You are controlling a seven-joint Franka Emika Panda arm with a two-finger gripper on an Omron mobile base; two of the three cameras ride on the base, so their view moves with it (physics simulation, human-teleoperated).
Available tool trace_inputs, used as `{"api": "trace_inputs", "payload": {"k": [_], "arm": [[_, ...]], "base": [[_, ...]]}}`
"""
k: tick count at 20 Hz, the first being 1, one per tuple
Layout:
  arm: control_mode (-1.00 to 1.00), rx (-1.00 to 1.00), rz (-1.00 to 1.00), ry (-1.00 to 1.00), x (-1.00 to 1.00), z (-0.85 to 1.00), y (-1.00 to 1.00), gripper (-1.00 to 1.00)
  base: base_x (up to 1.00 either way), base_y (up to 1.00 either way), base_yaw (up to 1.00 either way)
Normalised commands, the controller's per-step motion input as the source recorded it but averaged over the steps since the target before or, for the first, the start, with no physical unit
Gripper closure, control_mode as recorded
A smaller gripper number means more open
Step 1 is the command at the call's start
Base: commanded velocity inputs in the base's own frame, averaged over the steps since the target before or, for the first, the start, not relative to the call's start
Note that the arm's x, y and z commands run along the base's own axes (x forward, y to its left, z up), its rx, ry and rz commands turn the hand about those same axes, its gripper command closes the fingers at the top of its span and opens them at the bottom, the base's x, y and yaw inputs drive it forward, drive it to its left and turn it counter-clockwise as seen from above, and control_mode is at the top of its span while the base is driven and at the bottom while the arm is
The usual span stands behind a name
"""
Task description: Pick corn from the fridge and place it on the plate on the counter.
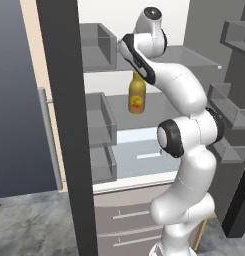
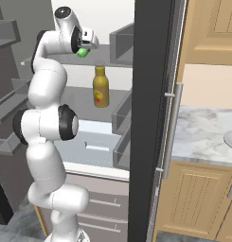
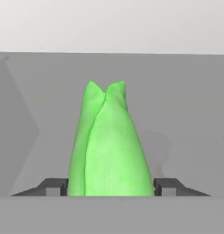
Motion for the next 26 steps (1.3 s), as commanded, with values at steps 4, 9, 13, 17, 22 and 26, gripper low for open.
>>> {"api": "trace_inputs", "payload": {"k": [4, 9, 13, 17, 22, 26], "arm": [[-1.0, 0.07, -0.04, -0.28, -0.96, -0.02, -0.15, 1.0], [-1.0, 0.05, -0.02, -0.21, -0.81, 0.0, -0.04, 1.0], [-1.0, 0.02, -0.01, -0.11, -0.9, 0.24, -0.06, 1.0], [-1.0, 0.02, 0.0, -0.02, -0.99, 0.49, -0.07, 1.0], [-1.0, 0.0, 0.0, 0.0, -1.0, 0.34, -0.15, 1.0], [-1.0, 0.0, 0.0, 0.09, -1.0, 0.09, -0.19, 1.0]], "base": [[0.0, 0.0, 0.0], [0.0, 0.0, 0.0], [0.0, 0.0, 0.0], [0.0, 0.0, 0.0], [0.0, 0.0, 0.0], [0.0, 0.0, 0.0]]}}
